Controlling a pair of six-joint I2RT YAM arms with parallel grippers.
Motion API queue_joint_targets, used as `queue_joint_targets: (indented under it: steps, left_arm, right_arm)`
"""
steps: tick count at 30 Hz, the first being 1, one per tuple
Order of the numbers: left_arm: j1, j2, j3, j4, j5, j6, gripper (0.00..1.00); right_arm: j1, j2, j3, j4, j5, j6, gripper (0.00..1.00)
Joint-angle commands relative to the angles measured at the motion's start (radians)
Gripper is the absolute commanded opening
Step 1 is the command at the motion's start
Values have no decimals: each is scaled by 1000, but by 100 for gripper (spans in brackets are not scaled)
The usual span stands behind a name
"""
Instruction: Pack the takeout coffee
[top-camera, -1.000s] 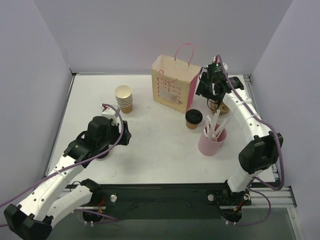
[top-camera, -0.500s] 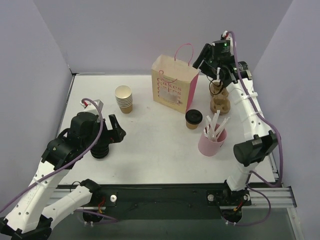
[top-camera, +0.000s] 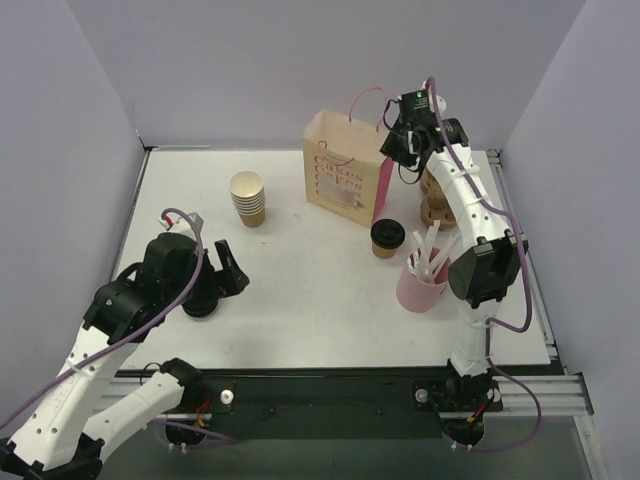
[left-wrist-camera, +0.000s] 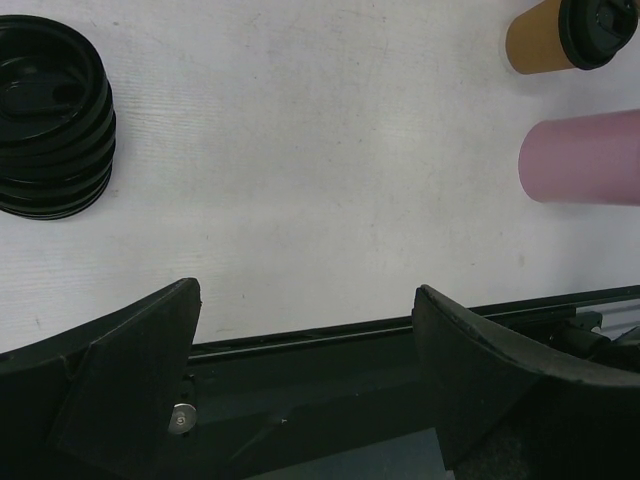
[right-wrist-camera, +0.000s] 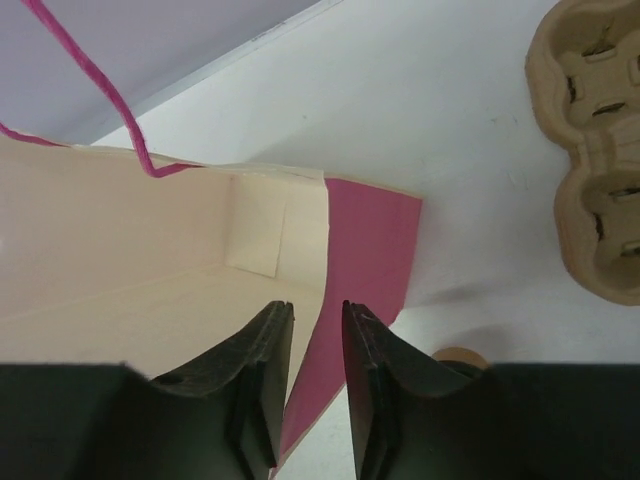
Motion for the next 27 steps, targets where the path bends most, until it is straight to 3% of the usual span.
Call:
queue_joint_targets:
  steps: [1,6,15,20,27]
  left_arm:
    - [-2,10,5,18,5,-9,97]
    - [-2,55,32,31,2,26,97]
    - [0,101,92,32,-46,77,97]
    - [0,138,177,8,-52,104,97]
    - [0,145,260,3,-90,124,97]
  right_arm:
    - [2,8,98,-20,16,-11,21]
    - [-10,-4,153,-17,-30,-19,0]
    - [-14,-72,153,-17,-181,43,0]
    - [-14,-86,147,-5,-337,49,0]
    - [35,-204,-9,-6,-360,63,0]
